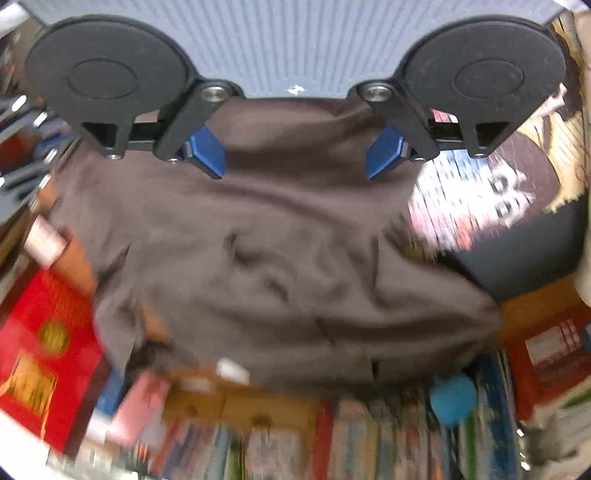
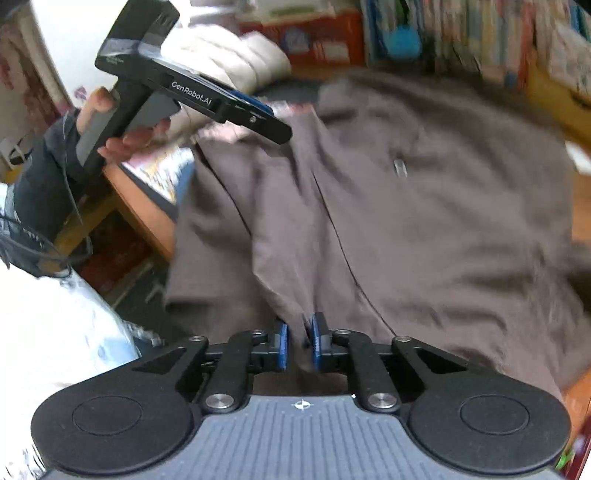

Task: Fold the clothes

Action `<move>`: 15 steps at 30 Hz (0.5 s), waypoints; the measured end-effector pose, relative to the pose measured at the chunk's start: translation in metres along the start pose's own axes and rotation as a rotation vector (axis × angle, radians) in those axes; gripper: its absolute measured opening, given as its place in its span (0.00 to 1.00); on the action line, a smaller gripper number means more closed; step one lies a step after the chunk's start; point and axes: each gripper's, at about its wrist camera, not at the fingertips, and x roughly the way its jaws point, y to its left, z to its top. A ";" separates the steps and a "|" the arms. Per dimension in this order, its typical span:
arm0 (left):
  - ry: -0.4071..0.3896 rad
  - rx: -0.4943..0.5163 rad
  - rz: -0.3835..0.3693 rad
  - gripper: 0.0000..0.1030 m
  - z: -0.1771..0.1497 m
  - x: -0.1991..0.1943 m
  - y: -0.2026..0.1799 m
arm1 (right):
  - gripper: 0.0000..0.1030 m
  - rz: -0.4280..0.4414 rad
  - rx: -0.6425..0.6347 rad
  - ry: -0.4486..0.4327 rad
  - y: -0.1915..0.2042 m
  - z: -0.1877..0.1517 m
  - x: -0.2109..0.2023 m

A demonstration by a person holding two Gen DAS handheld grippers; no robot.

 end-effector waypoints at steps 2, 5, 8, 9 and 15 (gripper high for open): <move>0.025 0.047 0.044 0.83 -0.015 0.008 -0.005 | 0.36 0.002 0.023 -0.005 -0.004 0.000 -0.004; 0.034 0.098 0.083 0.84 -0.035 -0.005 -0.010 | 0.68 -0.060 -0.003 -0.096 -0.006 0.012 -0.022; 0.040 0.043 0.092 0.84 -0.050 -0.020 0.002 | 0.69 -0.101 0.020 -0.189 -0.013 0.034 -0.034; 0.042 0.012 0.094 0.84 -0.054 -0.023 0.009 | 0.69 -0.116 0.036 -0.221 -0.015 0.043 -0.037; 0.024 -0.042 0.095 0.85 -0.070 -0.039 0.015 | 0.70 -0.023 0.133 -0.327 -0.021 0.116 0.006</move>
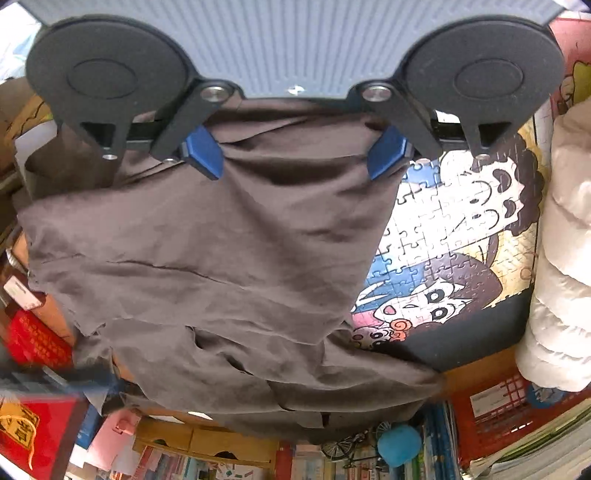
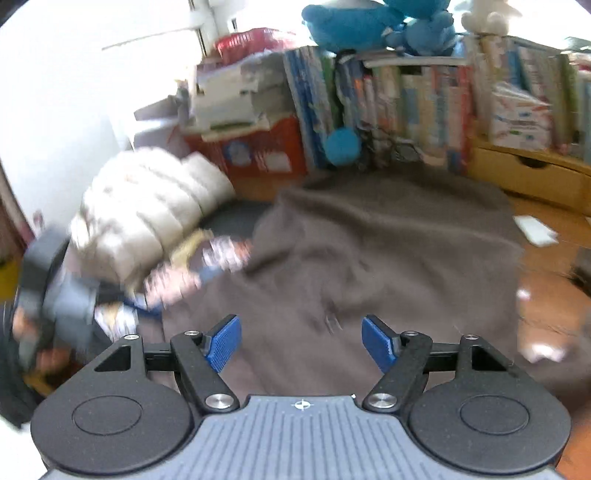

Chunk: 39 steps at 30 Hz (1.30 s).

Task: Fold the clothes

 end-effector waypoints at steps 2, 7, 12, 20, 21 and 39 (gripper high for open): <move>-0.001 0.001 0.006 0.85 -0.001 -0.002 -0.002 | 0.70 0.022 0.014 0.025 0.009 0.018 0.047; 0.007 -0.027 -0.017 0.85 -0.013 -0.014 0.004 | 0.65 0.102 0.051 0.183 0.029 0.037 0.163; 0.001 -0.058 0.001 0.85 -0.014 -0.036 0.017 | 0.73 0.296 -0.015 0.237 0.065 0.035 0.184; -0.175 -0.025 -0.081 0.86 0.060 -0.038 0.010 | 0.72 0.087 0.039 0.055 -0.004 0.043 0.095; -0.181 -0.012 -0.098 0.86 0.069 -0.030 0.003 | 0.73 0.024 0.035 0.053 -0.016 0.040 0.082; -0.079 -0.020 0.340 0.88 0.067 0.031 0.017 | 0.79 -0.509 0.030 0.019 -0.111 -0.029 0.029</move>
